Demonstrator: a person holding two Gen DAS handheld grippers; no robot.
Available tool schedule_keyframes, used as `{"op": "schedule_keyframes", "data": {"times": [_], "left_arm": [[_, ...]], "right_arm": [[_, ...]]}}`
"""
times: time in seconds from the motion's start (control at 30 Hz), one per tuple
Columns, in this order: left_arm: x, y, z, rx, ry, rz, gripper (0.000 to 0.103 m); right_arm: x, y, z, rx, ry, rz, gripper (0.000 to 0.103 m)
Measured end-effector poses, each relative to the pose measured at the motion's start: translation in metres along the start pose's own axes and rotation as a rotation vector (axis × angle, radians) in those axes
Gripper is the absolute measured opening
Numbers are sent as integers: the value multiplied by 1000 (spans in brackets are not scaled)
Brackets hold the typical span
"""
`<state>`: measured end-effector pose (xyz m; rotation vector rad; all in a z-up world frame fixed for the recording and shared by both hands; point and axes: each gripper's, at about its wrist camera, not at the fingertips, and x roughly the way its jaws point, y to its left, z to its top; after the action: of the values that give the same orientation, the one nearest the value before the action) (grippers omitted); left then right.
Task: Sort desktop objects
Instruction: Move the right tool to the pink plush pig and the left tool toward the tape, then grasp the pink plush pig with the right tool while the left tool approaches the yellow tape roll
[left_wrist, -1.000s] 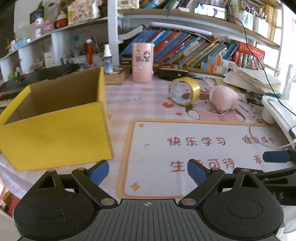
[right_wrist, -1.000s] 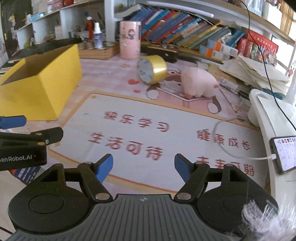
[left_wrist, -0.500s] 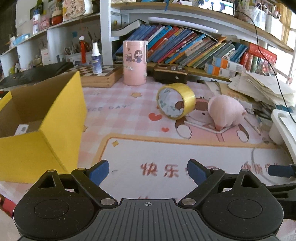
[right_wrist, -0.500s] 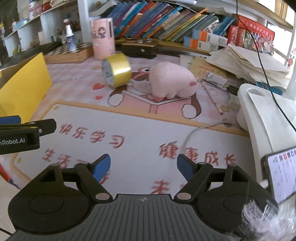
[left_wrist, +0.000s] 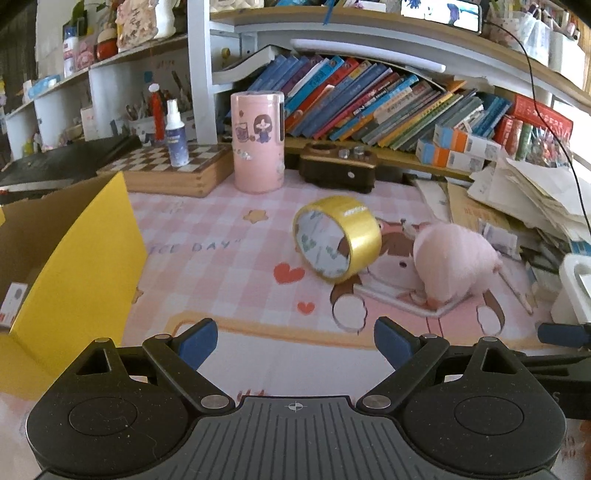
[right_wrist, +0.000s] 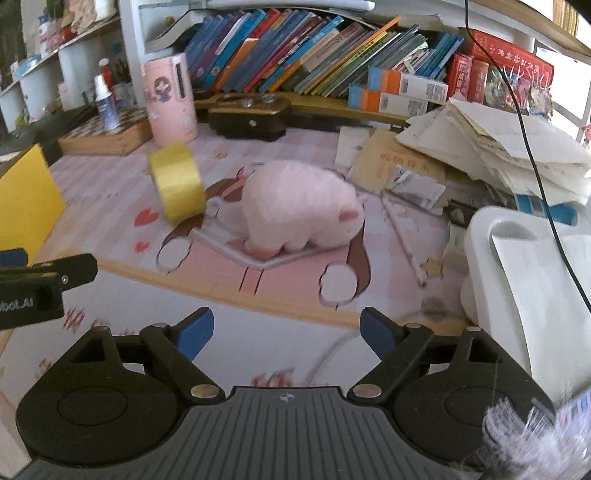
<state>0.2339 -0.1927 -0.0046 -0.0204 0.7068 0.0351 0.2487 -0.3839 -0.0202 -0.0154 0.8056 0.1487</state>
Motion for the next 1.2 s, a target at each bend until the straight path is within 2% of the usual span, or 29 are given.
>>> {"op": "schedule_keyframes", "data": {"times": [0.5, 0.7, 0.83, 1.0, 1.2], "left_arm": [[47, -17, 40, -66, -45, 29, 94], [70, -21, 46, -86, -34, 53, 94], [81, -21, 51, -114, -35, 40, 94], [93, -27, 53, -92, -28, 25, 94], [107, -29, 55, -89, -3, 49, 93]], "right_arm": [[45, -18, 37, -6, -7, 25, 90], [63, -15, 47, -33, -7, 34, 93], [71, -12, 52, -46, -7, 44, 95], [83, -10, 56, -65, -1, 34, 96], [94, -13, 60, -63, 1, 15, 97]]}}
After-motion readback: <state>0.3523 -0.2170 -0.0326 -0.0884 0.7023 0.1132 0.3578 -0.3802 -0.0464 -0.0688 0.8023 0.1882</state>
